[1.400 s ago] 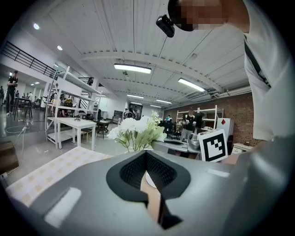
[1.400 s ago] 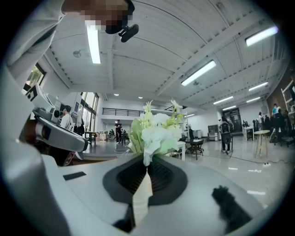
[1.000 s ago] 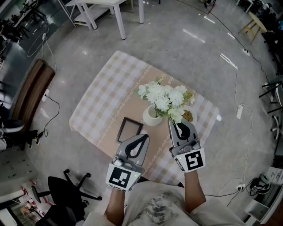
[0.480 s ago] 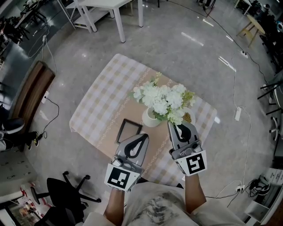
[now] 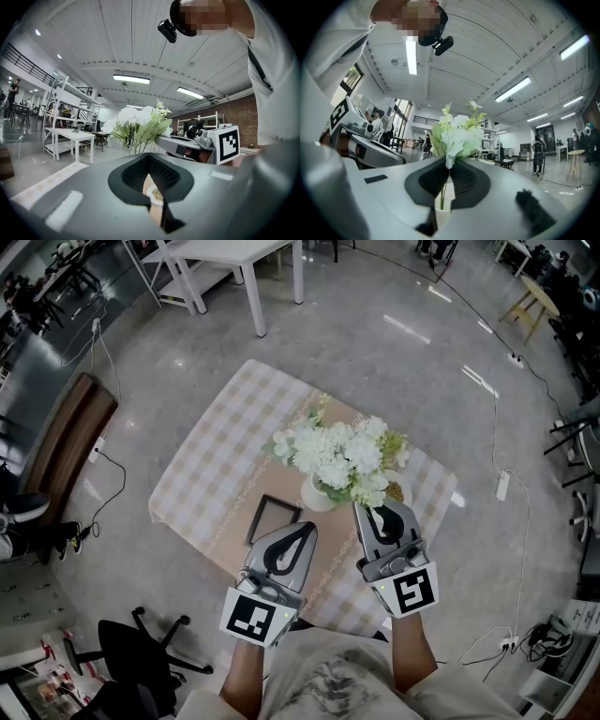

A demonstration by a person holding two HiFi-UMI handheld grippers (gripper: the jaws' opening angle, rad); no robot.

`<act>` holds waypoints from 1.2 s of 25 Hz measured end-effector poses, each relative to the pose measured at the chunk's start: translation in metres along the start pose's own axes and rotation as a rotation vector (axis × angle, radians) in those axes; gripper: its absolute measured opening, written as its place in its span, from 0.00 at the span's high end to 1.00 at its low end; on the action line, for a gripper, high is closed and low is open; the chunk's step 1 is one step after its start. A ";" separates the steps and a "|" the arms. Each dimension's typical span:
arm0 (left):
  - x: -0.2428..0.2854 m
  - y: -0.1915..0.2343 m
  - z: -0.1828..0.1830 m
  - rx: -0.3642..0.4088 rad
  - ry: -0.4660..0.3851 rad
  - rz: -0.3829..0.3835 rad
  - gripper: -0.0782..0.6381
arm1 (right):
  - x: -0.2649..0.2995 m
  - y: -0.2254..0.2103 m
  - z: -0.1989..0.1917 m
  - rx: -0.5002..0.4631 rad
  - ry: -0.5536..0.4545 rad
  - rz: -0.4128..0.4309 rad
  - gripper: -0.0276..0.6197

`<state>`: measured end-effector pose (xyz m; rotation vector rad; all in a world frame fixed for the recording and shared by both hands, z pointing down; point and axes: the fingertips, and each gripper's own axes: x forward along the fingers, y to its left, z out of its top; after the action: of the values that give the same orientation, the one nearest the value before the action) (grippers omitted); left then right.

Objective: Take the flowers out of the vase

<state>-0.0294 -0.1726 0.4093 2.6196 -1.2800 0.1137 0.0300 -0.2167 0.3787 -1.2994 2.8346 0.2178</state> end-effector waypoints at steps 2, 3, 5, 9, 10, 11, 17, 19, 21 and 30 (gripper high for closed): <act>0.000 -0.001 0.005 0.007 -0.011 -0.004 0.88 | 0.000 0.001 0.006 -0.004 -0.013 0.001 0.93; 0.001 -0.002 0.007 0.009 -0.018 -0.006 0.88 | 0.000 0.001 0.009 -0.006 -0.017 0.001 0.93; 0.001 -0.004 0.013 0.011 -0.029 -0.009 0.88 | -0.001 0.001 0.015 -0.008 -0.027 0.001 0.93; 0.000 -0.007 0.020 0.019 -0.042 -0.013 0.88 | -0.002 0.003 0.026 -0.017 -0.050 0.004 0.93; -0.001 -0.008 0.021 0.021 -0.046 -0.014 0.88 | -0.003 0.003 0.028 -0.019 -0.056 0.004 0.93; -0.001 -0.008 0.022 0.024 -0.050 -0.016 0.88 | -0.003 0.003 0.031 -0.022 -0.060 0.003 0.93; -0.002 -0.011 0.029 0.031 -0.068 -0.022 0.88 | -0.006 0.002 0.042 -0.032 -0.082 -0.005 0.93; -0.002 -0.013 0.030 0.034 -0.074 -0.025 0.88 | -0.007 0.002 0.046 -0.036 -0.091 -0.008 0.93; -0.003 -0.015 0.032 0.037 -0.079 -0.027 0.88 | -0.008 0.001 0.050 -0.040 -0.099 -0.010 0.93; -0.004 -0.017 0.037 0.042 -0.085 -0.030 0.88 | -0.009 0.000 0.065 -0.051 -0.129 -0.015 0.93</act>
<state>-0.0200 -0.1680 0.3699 2.7050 -1.2775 0.0243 0.0331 -0.2015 0.3152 -1.2656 2.7276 0.3621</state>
